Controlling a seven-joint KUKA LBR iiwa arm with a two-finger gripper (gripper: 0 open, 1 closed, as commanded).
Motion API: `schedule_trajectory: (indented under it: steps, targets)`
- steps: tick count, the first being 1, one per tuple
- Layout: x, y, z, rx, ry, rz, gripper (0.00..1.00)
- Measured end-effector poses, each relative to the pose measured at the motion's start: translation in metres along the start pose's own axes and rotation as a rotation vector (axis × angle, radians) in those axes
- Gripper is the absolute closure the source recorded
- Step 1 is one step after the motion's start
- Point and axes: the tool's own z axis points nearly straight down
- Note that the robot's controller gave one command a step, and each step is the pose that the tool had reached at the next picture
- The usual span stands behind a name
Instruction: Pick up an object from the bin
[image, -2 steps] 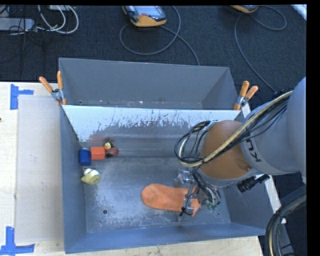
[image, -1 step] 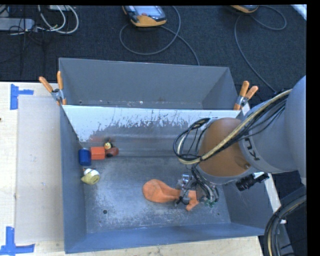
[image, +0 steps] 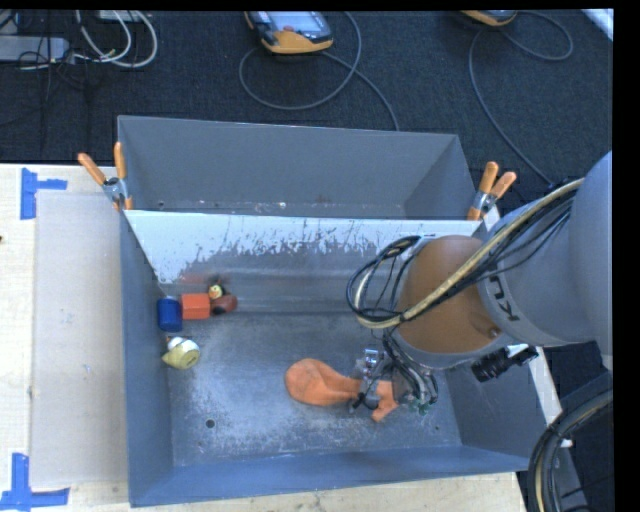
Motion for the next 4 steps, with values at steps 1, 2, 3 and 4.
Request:
schedule_trajectory:
  steps: [1,2,3,4]
  targets:
    - [0.001,0.000,-0.006,0.000,0.004,-0.001,1.00]
    - [0.001,0.000,-0.018,0.000,0.002,-0.001,1.00]
    - [0.001,0.000,-0.027,0.000,0.004,-0.002,1.00]
    - [0.001,0.000,-0.036,0.000,0.004,-0.002,1.00]
